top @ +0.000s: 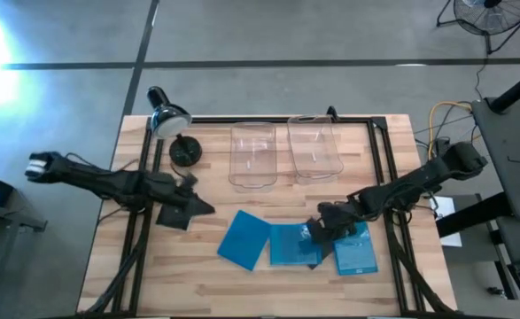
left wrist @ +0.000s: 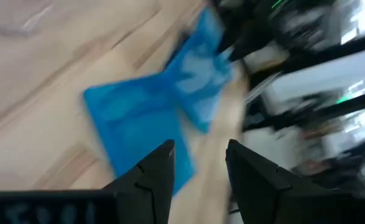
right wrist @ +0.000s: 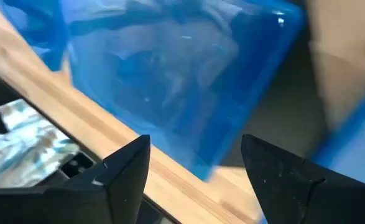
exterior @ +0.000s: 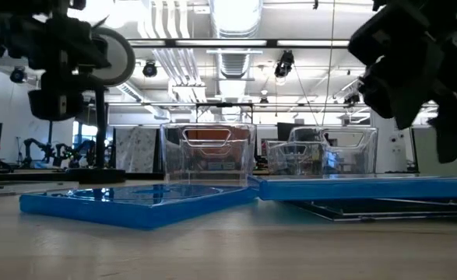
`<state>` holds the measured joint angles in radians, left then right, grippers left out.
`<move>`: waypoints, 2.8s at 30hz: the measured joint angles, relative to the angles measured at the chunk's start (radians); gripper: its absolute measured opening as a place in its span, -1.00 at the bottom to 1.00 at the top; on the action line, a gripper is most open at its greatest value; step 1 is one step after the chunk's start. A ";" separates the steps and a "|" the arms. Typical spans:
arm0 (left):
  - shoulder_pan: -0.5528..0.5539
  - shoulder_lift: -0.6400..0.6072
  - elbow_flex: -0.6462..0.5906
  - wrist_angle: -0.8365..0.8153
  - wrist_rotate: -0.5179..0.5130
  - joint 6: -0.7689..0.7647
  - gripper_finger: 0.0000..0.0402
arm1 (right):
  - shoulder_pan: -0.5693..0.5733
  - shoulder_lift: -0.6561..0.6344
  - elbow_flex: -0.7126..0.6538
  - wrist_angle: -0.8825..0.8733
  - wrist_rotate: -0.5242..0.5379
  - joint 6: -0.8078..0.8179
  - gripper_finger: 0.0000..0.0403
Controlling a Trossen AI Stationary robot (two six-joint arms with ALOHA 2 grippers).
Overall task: Pick & place jewel cases by type
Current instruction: Put the blue CD case into the right transparent bin
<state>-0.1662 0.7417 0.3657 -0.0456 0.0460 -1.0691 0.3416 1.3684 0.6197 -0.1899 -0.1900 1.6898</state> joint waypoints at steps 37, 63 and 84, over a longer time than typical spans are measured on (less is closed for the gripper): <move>-0.088 0.990 0.781 -0.215 -0.094 0.480 -0.48 | 0.318 -0.006 0.009 -0.040 0.331 0.158 0.22; -0.066 1.310 1.003 -0.204 0.123 0.604 -0.48 | 0.320 0.125 0.009 0.082 0.467 0.233 0.23; -0.063 1.308 1.021 -0.251 0.074 0.607 -0.48 | 0.314 0.058 -0.003 0.048 0.563 0.198 -0.07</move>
<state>-0.2295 2.0495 1.3872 -0.2962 0.1197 -0.4622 0.6558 1.4265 0.6167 -0.1423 0.3727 1.8873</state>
